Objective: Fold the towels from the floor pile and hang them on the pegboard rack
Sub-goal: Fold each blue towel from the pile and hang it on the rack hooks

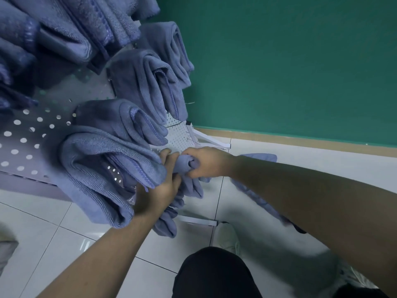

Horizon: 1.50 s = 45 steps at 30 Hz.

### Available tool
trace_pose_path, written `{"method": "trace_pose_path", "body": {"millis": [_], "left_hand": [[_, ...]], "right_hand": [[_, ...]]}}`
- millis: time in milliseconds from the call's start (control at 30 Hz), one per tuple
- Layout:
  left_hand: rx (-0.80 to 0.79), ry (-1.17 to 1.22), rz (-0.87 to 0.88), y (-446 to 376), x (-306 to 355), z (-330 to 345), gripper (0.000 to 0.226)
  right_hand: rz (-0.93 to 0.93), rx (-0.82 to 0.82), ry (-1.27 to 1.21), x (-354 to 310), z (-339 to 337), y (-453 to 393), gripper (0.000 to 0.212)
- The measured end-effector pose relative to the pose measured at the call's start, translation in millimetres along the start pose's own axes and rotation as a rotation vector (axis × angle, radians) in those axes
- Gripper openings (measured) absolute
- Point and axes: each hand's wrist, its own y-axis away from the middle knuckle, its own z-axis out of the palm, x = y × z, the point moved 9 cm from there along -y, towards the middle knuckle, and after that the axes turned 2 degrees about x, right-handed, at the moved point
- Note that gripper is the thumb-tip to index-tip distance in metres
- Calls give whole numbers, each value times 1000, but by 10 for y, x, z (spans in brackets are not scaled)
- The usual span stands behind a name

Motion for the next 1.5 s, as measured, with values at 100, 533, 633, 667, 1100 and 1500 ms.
{"method": "trace_pose_path", "body": {"millis": [100,533,633,667,1100,1500], "left_hand": [[-90,42,-16,-12,186,-9,47],[-465,107,128,-552,1573,351,37],[-630,96,119,-606,1854,727,34],[-669,105,117,-610,1945,846,34],[-941,221,161,-386,2536,2575,21],[-783,103,181,-9,2226,3842,32]], "right_hand": [[84,-78,4,289,-40,256,55],[357,38,-32,1509,-570,1540,44],[386,125,-60,1830,-635,1774,38],[405,133,-55,1941,-639,1844,37],[609,5,-67,3404,72,1776,32],[540,-169,80,3910,912,1063,32]]}}
